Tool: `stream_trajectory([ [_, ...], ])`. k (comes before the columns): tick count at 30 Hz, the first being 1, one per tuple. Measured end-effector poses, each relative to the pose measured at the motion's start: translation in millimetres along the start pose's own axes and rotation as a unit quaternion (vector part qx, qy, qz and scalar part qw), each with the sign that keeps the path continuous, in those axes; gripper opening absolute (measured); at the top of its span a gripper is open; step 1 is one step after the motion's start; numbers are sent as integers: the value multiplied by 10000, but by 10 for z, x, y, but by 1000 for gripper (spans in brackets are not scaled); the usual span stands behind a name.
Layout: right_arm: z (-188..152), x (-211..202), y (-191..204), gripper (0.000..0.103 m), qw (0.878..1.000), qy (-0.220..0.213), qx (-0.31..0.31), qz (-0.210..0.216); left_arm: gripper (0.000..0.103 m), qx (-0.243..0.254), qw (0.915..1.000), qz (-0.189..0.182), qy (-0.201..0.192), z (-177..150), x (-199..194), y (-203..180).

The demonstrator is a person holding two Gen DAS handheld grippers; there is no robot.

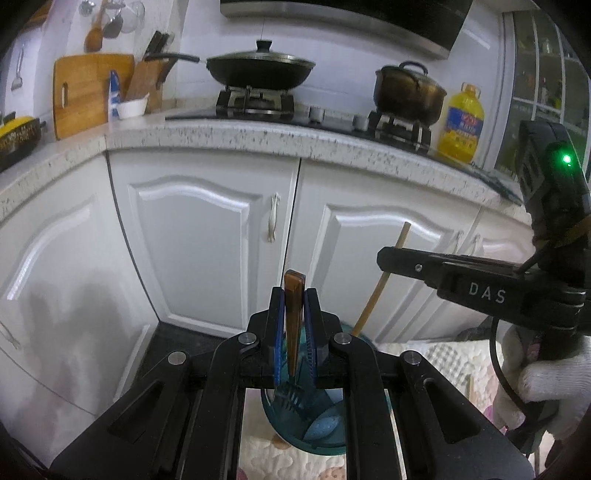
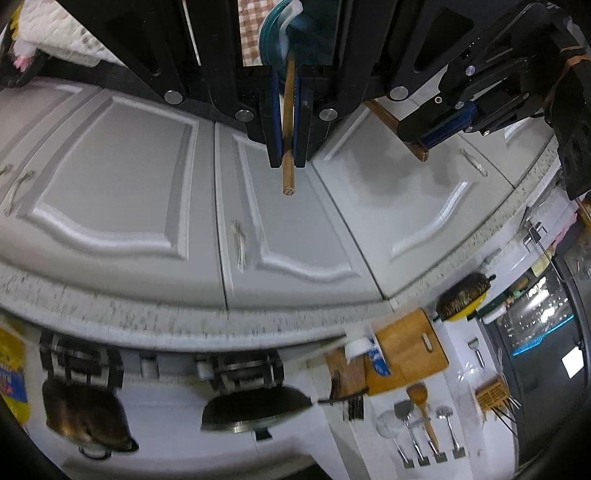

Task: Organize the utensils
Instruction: 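Lower the fork into the holder with the left tool while the right tool lowers the chopstick in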

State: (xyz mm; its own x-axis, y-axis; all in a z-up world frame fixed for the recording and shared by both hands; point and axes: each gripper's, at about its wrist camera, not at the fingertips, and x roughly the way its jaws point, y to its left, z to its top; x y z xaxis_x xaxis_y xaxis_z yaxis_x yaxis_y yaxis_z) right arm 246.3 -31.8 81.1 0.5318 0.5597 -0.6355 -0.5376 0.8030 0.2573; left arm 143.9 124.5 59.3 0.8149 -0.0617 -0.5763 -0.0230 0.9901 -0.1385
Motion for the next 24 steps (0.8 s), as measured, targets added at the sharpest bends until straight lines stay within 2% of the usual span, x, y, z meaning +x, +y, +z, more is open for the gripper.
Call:
stream_trajectory([
  [7,-71,63,-144,5,9995,156,220,185,9,-97,9999,0,61,-57,70,9],
  [12,-113,-25,-274,12,9976,168,557,386,9,-173,9998,-36,98,-52,41,20],
  [15,-162,-68,-278,18,9977,188,551,336,13,-190,9997,-51,120,-48,5,22],
  [17,-196,-110,-287,26,9979,156,558,303,21,-221,9997,-73,99,-41,-28,23],
  [20,-227,-152,-287,27,9979,158,559,271,28,-281,9995,-105,28,-31,-115,28],
  [24,-286,-231,-265,27,9982,158,534,226,29,-270,9996,-119,4,-48,-200,-2],
])
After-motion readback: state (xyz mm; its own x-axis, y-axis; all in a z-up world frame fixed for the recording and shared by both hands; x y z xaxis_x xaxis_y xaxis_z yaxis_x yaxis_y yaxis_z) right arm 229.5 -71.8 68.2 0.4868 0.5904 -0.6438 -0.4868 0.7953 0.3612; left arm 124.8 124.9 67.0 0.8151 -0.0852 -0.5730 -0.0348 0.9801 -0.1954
